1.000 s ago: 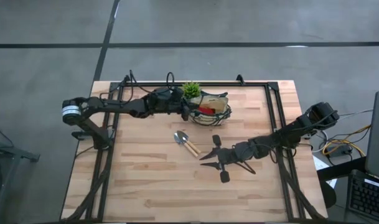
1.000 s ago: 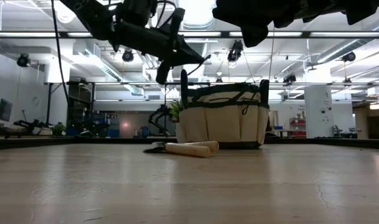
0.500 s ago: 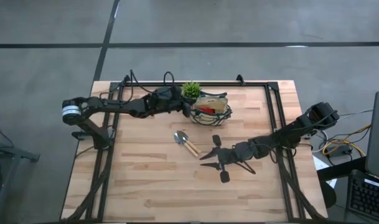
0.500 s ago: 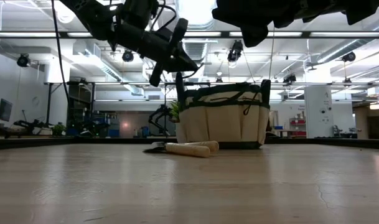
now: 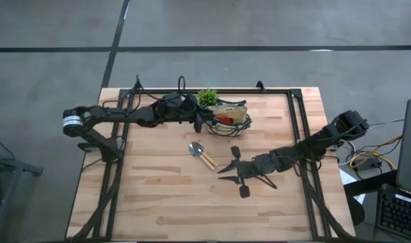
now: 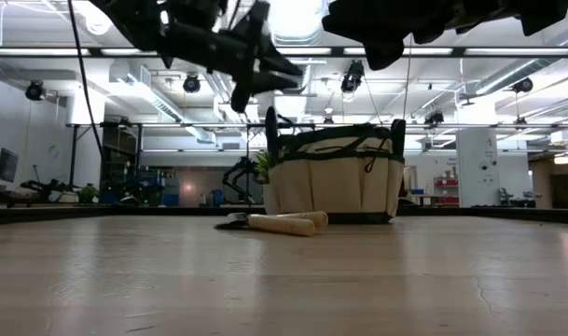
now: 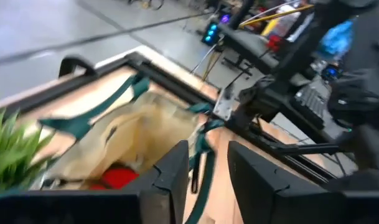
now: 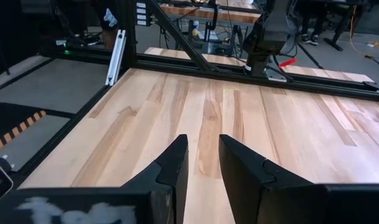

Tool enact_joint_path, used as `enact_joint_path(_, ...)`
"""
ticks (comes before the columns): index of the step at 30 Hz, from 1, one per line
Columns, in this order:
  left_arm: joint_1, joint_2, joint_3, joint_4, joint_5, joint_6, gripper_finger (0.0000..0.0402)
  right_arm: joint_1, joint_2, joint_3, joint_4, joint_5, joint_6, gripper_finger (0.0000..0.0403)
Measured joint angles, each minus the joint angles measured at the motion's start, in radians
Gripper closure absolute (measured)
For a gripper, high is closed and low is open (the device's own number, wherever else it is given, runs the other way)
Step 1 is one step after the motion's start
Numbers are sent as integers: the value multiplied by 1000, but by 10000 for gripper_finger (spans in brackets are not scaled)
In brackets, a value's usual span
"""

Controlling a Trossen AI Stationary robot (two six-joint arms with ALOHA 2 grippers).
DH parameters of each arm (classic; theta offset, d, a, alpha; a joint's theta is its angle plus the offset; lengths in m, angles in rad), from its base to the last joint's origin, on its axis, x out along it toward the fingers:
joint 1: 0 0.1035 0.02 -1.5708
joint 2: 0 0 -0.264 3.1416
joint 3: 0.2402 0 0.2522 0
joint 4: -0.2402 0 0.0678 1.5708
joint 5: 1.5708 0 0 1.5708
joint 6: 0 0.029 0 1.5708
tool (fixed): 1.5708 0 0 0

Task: Pick & Place Garden tools in Gardening bag
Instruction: Put the right brown trowel into the gardening bag

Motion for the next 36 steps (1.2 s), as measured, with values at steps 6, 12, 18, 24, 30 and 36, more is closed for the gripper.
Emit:
enact_joint_path(6,-69,-79,0,12,-2,102,282,0,-79,0,-123,0,3,309)
enact_joint_path(12,-216,-89,0,35,-78,217,282,2,-185,0,-260,-1,79,310)
enact_joint_path(18,-397,-89,-46,93,-291,326,282,2,-190,-3,-326,-2,170,323)
enact_joint_path(24,-480,-88,-128,91,-417,299,282,2,-141,-5,-373,-9,180,333)
enact_joint_path(30,-483,-60,-177,88,-419,246,282,2,-123,-6,-386,-8,192,331)
enact_joint_path(36,-480,-18,-173,80,-430,299,282,-1,-92,-6,-390,-1,239,314)
